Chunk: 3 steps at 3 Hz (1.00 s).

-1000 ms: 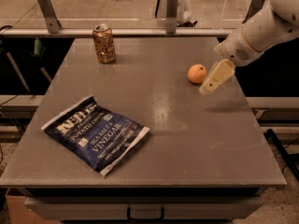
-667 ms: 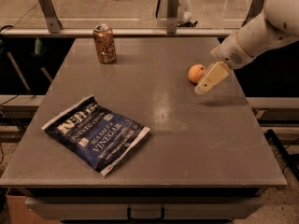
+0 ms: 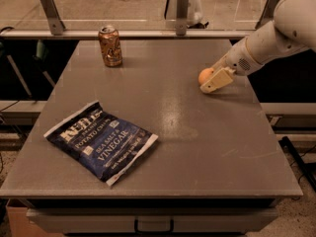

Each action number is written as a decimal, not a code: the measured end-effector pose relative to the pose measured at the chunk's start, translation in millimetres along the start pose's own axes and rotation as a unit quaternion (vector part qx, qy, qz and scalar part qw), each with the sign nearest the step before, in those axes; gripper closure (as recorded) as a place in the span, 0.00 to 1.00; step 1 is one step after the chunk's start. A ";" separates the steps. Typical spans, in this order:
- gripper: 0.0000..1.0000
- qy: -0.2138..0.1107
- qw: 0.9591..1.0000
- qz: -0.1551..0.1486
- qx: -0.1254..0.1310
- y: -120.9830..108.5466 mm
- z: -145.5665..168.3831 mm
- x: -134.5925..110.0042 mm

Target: Move orange near blue chip bag

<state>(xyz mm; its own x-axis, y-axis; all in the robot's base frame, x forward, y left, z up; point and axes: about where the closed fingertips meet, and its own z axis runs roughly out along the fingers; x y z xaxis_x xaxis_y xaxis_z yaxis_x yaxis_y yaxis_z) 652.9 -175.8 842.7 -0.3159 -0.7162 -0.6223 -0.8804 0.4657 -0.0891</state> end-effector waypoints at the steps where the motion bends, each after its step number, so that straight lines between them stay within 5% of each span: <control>1: 0.64 -0.016 1.000 0.004 0.002 -0.6 -8.1 -4.2; 2: 0.88 -0.038 0.999 0.000 0.002 4.3 -27.9 -15.4; 3: 1.00 -0.038 0.999 0.000 -0.001 5.0 -25.3 -15.8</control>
Offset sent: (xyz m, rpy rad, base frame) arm -0.0199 -0.0063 0.0636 0.1101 -0.0746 0.0103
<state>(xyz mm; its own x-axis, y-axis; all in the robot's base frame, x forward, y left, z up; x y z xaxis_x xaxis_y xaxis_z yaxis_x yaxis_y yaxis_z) 644.6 -175.3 871.8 -0.2887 -0.6745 -0.6796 -0.8807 0.4655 -0.0879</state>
